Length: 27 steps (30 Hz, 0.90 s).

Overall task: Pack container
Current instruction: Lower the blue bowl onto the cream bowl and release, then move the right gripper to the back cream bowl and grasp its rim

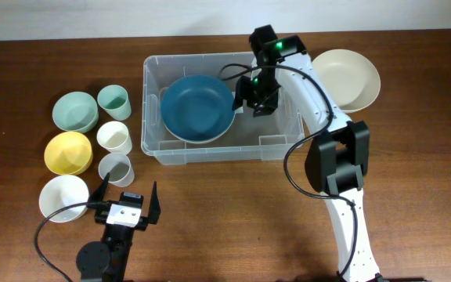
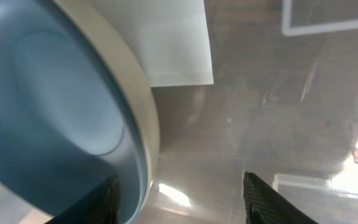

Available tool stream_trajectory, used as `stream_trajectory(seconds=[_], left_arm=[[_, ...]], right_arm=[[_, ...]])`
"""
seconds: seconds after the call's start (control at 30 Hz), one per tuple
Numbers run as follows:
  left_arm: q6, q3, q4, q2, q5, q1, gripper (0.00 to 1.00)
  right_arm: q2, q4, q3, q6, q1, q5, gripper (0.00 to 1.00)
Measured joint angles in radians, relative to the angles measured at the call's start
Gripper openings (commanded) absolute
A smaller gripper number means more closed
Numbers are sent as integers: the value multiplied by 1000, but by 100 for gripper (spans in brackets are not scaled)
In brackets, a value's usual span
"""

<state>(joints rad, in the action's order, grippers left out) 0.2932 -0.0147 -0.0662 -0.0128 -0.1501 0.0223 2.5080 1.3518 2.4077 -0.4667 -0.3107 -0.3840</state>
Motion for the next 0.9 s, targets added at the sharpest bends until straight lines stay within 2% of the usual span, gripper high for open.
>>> stream_trajectory(seconds=[0.27,0.37,0.4,0.5,0.63,0.77,0.9], left_arm=[[0,0,0,0,0,0,100],[0,0,0,0,0,0,100],[0,0,0,0,0,0,100],[0,0,0,0,0,0,100],[0,0,0,0,0,0,100],[0,0,0,0,0,0,100],[0,0,0,0,0,0,100]], right_arm=[[-15,93,256,34,38,0,75],[-51,156,378,43,71,13,95],[-66,182,419,44,87,30,98],[-112,264,537,18,162,105,99],[-161,338,585,-26,319,201,99],[-162,339,519,-72,465,250,99],[-152,302,387,-110,547,268,99]])
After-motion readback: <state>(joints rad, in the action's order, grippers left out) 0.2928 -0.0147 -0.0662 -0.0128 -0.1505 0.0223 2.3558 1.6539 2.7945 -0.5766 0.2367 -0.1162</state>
